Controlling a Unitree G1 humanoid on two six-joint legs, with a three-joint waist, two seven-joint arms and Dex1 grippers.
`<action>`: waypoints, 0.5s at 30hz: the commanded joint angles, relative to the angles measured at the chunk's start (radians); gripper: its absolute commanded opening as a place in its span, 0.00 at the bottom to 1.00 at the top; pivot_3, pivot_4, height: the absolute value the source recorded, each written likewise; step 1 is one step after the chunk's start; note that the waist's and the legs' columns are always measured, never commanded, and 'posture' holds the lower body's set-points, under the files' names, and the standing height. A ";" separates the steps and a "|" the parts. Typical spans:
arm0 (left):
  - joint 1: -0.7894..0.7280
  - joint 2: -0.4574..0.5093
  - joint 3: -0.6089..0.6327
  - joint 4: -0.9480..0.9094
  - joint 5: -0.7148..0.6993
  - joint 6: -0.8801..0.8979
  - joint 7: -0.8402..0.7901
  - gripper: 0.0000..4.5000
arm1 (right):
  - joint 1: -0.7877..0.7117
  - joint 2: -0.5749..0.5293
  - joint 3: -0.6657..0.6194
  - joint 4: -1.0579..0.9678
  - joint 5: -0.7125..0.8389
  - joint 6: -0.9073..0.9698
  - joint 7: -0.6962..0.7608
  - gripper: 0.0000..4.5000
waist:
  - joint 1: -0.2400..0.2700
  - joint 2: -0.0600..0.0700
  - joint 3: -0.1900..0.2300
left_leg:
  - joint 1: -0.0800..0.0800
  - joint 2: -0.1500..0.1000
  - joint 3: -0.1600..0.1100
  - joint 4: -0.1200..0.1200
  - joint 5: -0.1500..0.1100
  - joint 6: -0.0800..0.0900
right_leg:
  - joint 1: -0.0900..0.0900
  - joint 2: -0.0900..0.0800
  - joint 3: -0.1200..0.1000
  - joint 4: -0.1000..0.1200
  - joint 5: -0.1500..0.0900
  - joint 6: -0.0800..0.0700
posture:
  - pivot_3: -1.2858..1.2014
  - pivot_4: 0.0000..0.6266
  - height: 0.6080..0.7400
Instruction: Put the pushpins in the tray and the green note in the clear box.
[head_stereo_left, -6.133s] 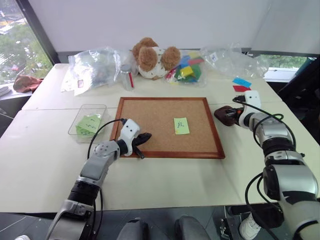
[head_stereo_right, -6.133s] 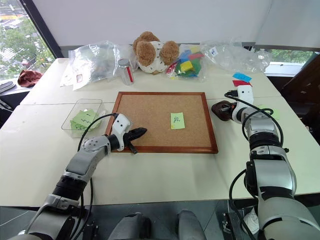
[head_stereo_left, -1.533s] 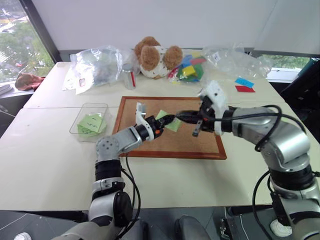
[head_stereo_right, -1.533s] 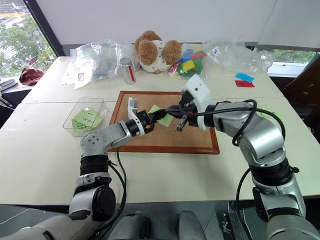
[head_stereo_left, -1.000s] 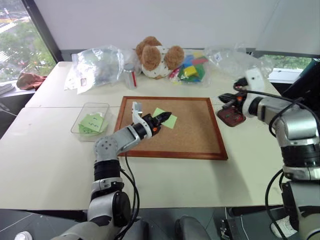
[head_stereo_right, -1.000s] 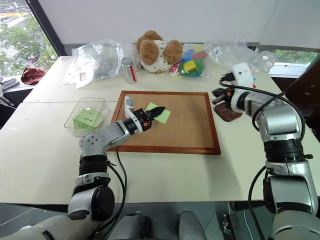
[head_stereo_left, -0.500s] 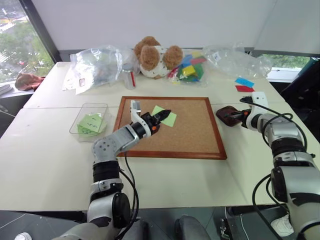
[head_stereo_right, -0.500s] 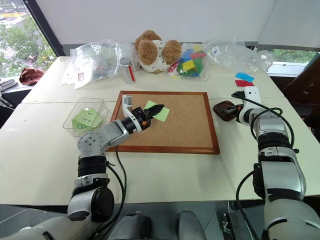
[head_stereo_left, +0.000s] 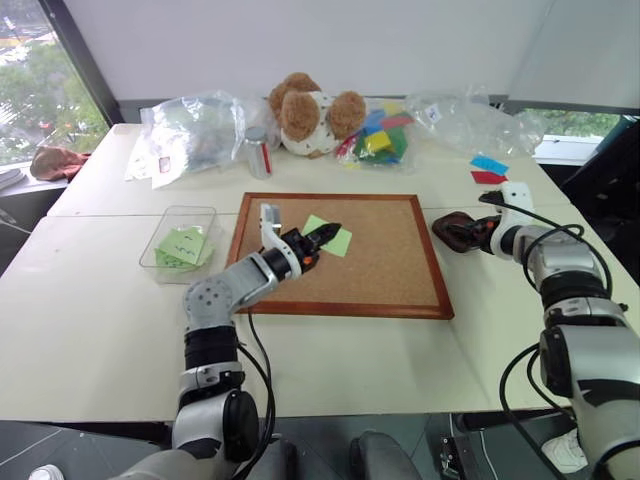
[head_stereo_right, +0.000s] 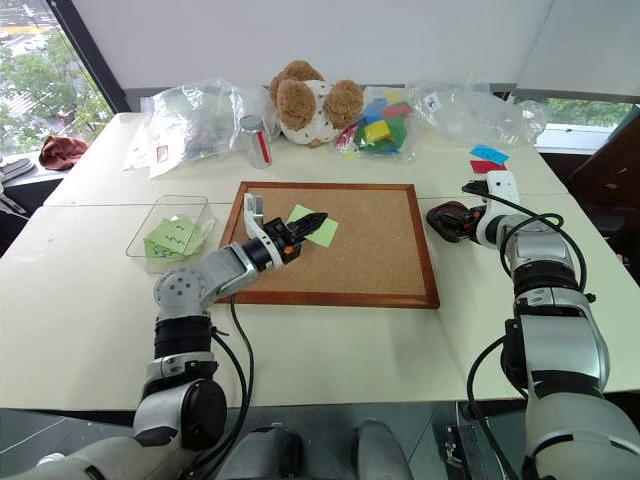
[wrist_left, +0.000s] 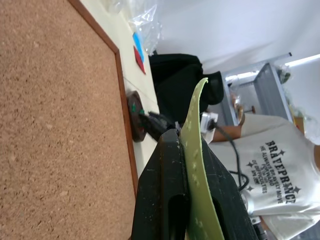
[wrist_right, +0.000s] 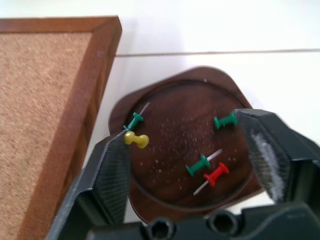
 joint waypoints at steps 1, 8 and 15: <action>0.002 0.003 -0.013 -0.044 -0.019 -0.009 -0.009 0.00 | -0.037 -0.039 -0.029 -0.099 0.013 0.027 0.029 0.82 | 0.000 0.000 0.000 | 0.000 0.000 0.000 0.000 0.000 0.000 | 0.000 0.000 0.000 0.000 0.000 0.000 | 0.52 0.24 1.00; 0.007 0.017 -0.010 -0.082 -0.040 -0.007 0.004 0.00 | 0.103 -0.071 -0.021 -0.630 0.151 0.280 0.246 0.82 | 0.002 0.000 0.000 | 0.000 0.000 -0.001 0.000 0.000 0.000 | 0.000 0.000 0.000 0.000 0.000 0.000 | 0.52 0.24 1.00; 0.026 0.034 -0.002 -0.194 -0.076 -0.020 0.055 0.00 | 0.334 -0.141 -0.033 -1.230 0.448 0.458 0.504 0.82 | 0.005 0.000 0.000 | -0.001 0.000 -0.001 0.000 0.000 0.000 | 0.000 0.000 -0.001 0.000 0.000 0.000 | 0.52 0.24 1.00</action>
